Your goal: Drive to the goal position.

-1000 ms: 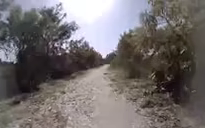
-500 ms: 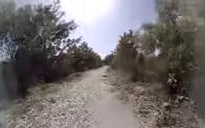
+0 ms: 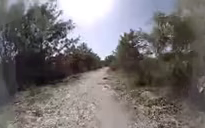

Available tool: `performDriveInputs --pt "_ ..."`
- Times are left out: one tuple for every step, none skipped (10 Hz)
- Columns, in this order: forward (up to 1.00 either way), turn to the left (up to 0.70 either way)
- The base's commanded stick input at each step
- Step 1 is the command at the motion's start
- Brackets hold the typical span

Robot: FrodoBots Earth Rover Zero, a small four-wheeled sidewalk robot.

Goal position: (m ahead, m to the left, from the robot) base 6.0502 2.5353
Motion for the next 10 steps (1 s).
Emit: performDriveInputs --pt "0.7 0.0" --pt "0.7 0.0" --pt "0.7 0.0" --pt "0.7 0.0" --pt "0.7 0.0" --pt "0.7 0.0" --pt "0.7 0.0" --pt "0.7 0.0" --pt "0.7 0.0" --pt "0.7 0.0"
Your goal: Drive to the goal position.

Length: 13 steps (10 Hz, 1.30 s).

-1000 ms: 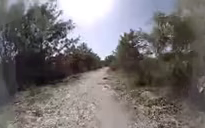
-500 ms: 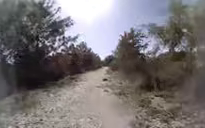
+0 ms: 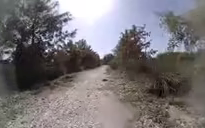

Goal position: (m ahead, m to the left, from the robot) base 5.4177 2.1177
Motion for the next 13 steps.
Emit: performDriveInputs --pt "0.7 0.0" --pt "0.7 0.0" --pt "0.7 0.0" --pt "0.7 0.0" --pt "0.7 0.0" --pt "0.7 0.0" --pt "0.7 0.35" --pt "0.7 0.35" --pt "0.7 0.31" --pt "0.7 0.08" --pt "0.7 0.0" --pt "0.7 0.0" --pt "0.7 0.0"
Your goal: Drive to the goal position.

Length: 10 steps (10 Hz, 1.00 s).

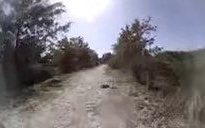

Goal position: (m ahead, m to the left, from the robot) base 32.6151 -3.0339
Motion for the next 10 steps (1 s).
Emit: performDriveInputs --pt "0.7 0.0" --pt "0.7 0.0" --pt "0.7 0.0" --pt "0.7 0.0" --pt "0.7 0.0" --pt "0.7 0.0" --pt "0.7 0.0" --pt "0.7 0.0" --pt "0.7 0.0" --pt "0.7 0.0"
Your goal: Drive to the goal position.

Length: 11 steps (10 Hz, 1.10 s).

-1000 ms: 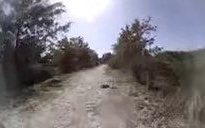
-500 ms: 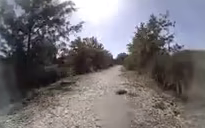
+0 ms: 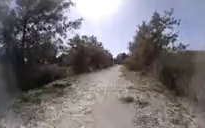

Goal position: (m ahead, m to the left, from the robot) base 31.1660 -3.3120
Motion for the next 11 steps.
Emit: performDriveInputs --pt "0.7 0.0" --pt "0.7 0.0" --pt "0.7 0.0" --pt "0.7 0.0" --pt "0.7 0.0" --pt "0.7 0.0" --pt "0.7 0.0" --pt "0.7 0.0" --pt "0.7 0.0" --pt "0.7 -0.34" --pt "0.7 -0.35"
